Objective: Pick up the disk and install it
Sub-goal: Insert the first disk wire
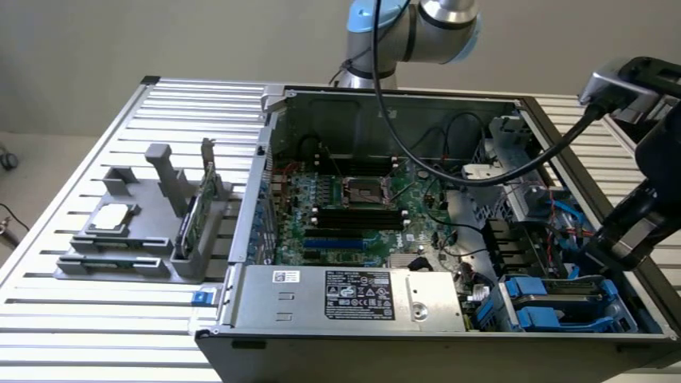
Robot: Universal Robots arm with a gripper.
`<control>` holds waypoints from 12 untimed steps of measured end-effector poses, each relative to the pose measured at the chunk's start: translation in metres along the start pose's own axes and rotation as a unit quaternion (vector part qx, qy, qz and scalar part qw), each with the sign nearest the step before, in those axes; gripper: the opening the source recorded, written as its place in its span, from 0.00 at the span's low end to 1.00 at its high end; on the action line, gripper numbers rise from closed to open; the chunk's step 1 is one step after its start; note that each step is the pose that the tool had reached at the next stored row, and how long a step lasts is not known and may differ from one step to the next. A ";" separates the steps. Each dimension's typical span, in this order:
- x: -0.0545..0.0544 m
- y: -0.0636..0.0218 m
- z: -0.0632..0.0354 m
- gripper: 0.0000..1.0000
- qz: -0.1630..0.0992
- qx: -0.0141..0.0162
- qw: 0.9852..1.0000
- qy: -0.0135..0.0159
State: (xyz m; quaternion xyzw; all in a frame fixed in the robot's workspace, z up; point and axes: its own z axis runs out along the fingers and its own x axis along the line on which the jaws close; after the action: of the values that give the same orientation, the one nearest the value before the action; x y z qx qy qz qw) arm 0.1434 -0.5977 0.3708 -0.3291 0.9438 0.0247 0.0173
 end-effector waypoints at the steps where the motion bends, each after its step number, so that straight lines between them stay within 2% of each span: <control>1: 0.000 0.0000 0.0000 0.11 0.007 0.000 1.000 0.000; 7: 0.000 0.0000 0.0000 0.11 0.048 0.001 0.999 -0.003; 12: 0.000 0.0000 -0.0003 0.11 0.081 0.002 0.997 -0.004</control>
State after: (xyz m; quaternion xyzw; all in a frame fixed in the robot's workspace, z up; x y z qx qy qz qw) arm 0.1434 -0.5978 0.3711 -0.2516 0.9673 0.0254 0.0200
